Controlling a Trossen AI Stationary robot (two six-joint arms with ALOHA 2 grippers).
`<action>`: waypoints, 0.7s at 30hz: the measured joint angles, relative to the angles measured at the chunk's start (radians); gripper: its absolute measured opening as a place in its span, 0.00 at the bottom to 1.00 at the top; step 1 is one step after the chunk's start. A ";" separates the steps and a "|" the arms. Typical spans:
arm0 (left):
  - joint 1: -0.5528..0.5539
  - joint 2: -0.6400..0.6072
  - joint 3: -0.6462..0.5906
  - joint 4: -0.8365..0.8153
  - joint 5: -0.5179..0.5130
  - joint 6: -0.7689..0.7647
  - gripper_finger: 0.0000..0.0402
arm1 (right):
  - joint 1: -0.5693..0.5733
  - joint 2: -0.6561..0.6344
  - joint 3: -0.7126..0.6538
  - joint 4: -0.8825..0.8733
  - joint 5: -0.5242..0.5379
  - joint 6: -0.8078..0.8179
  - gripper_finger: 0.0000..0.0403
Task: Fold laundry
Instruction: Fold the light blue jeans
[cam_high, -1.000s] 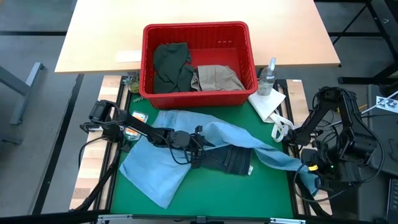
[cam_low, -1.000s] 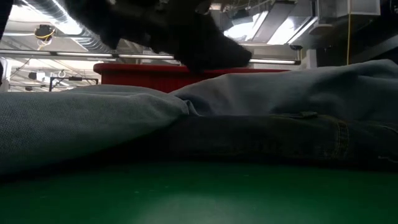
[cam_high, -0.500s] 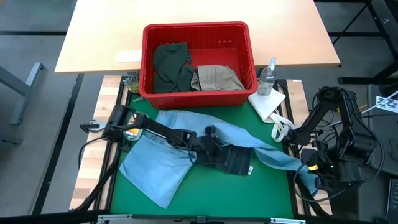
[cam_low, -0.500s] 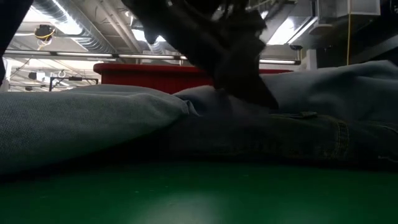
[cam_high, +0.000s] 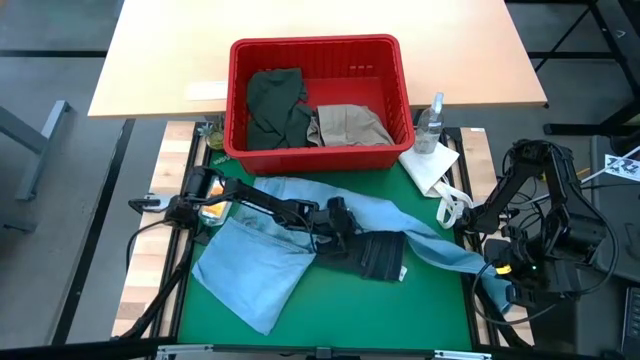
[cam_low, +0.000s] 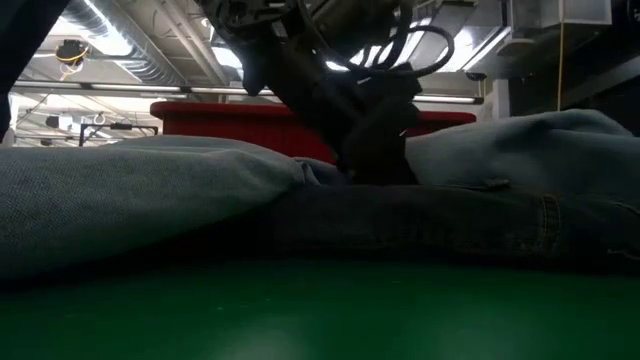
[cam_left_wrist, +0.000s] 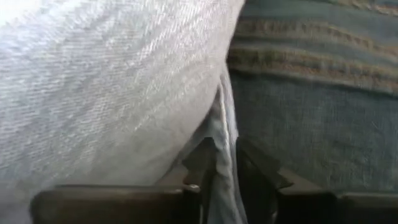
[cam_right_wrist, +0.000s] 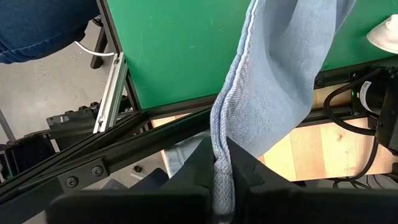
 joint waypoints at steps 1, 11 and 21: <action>0.000 0.000 0.000 -0.013 0.014 0.000 0.13 | 0.000 0.000 0.000 0.000 0.000 0.000 0.04; 0.006 -0.044 -0.001 0.045 0.006 -0.008 0.01 | 0.000 0.000 0.000 0.000 -0.001 0.001 0.02; 0.093 -0.117 0.000 0.223 0.084 -0.075 0.01 | 0.000 0.000 0.000 0.000 -0.015 0.006 0.02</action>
